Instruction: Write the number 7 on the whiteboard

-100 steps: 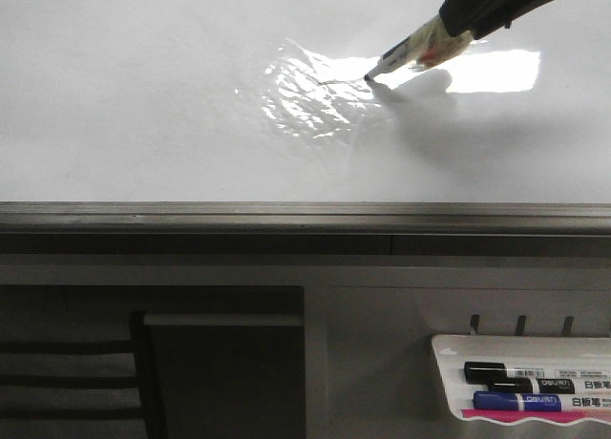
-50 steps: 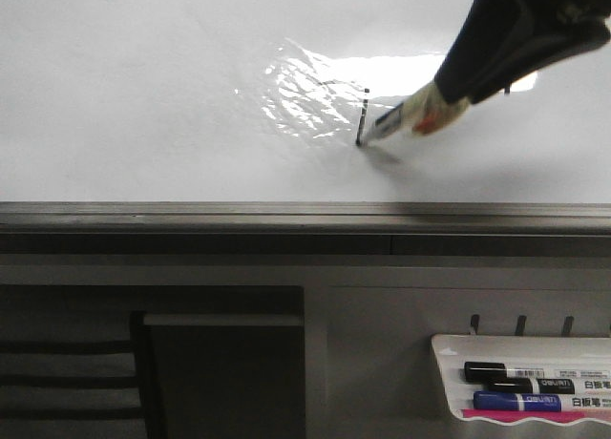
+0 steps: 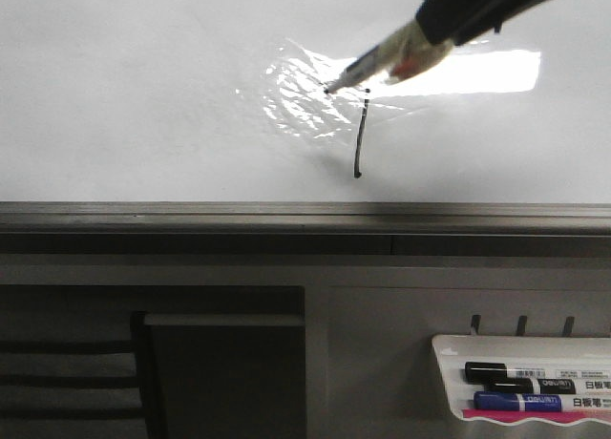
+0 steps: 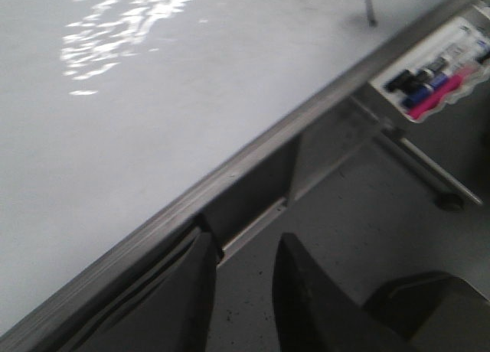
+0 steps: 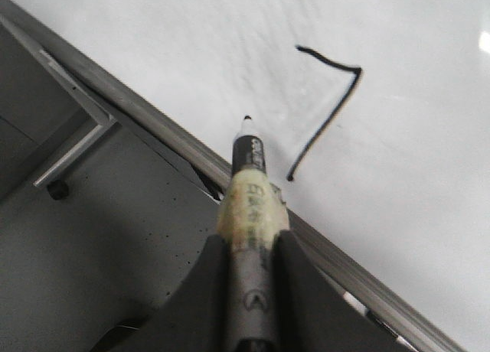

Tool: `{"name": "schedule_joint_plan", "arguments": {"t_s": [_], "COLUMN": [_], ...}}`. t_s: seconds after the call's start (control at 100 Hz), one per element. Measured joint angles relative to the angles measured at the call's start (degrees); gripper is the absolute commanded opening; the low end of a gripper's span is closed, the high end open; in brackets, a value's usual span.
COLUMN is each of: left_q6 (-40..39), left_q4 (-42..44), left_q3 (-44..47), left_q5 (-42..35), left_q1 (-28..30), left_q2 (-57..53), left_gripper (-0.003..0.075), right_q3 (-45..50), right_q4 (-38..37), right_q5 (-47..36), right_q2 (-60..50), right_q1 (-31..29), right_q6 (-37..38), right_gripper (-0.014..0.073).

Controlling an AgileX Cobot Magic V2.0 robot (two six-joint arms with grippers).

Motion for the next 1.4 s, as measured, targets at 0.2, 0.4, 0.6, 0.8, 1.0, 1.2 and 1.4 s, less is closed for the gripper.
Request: {"name": "schedule_joint_plan", "arguments": {"t_s": [0.2, 0.4, 0.6, 0.8, 1.0, 1.2, 1.4], "left_q6": [13.49, 19.31, 23.68, 24.22, 24.36, 24.36, 24.36], "left_q4": [-2.48, -2.88, -3.1, -3.24, -4.11, -4.6, -4.6], "left_q3": [-2.42, -4.34, -5.96, -6.05, -6.08, -6.08, -6.08], "left_q5": [1.24, -6.23, -11.08, -17.13, -21.44, -22.18, -22.27], "left_q1": [-10.52, -20.45, -27.09, -29.39, -29.64, -29.64, -29.64], "left_q2": [6.56, 10.98, 16.67, 21.56, 23.8, 24.5, 24.7], "left_gripper": [0.0166, 0.0175, 0.0292, 0.0353, 0.0352, 0.0291, 0.0162], "right_q3": [-2.83, -2.92, -2.92, -2.92, -2.92, -2.92, -2.92], "right_q4": [0.0, -0.23, -0.35, -0.35, -0.35, -0.35, 0.06], "right_q5": [10.63, 15.17, 15.27, 15.27, 15.27, 15.06, 14.41], "right_q2": [-0.98, -0.98, -1.1, -1.1, -1.1, -1.1, -1.1], "right_q1": [4.04, 4.89, 4.89, 4.98, 4.98, 4.98, 4.98], "right_q6": [-20.06, -32.31, -33.38, -33.46, -33.61, -33.61, -33.61], "right_gripper": [-0.0053, -0.0053, -0.0053, -0.0053, -0.0053, -0.0053, -0.0053]}}
